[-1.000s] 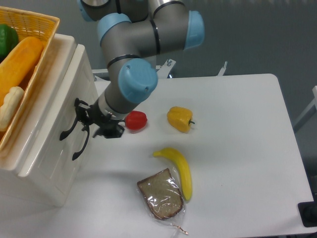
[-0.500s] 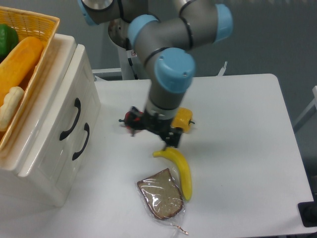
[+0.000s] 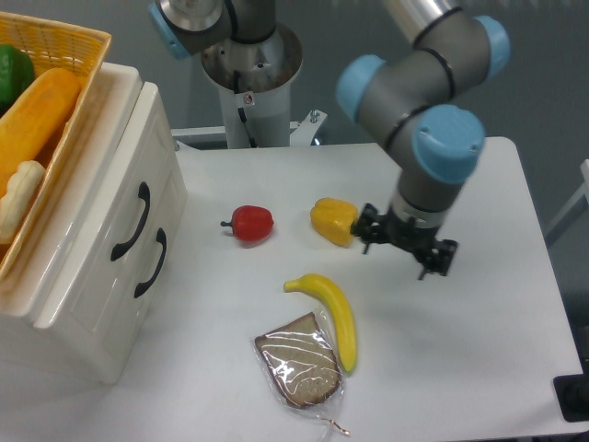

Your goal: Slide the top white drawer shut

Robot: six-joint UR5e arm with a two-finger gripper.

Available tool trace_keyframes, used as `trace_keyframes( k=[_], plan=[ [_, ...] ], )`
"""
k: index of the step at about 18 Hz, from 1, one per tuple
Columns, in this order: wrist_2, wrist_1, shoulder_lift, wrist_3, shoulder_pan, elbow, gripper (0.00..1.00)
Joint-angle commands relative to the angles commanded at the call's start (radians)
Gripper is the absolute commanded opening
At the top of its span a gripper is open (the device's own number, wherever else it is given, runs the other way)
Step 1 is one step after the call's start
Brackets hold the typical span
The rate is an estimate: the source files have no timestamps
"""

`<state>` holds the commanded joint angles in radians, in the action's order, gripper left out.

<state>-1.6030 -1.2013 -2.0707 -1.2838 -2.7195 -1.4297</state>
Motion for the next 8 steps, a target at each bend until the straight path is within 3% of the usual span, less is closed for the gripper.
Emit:
trace_keyframes(
  k=[4,8],
  plan=[
    [-0.002,0.034,-0.052,-0.09,-0.054,0.028,1.0],
    [0.006,0.049,-0.055,-0.176,-0.091,0.035,1.0]
  ],
)
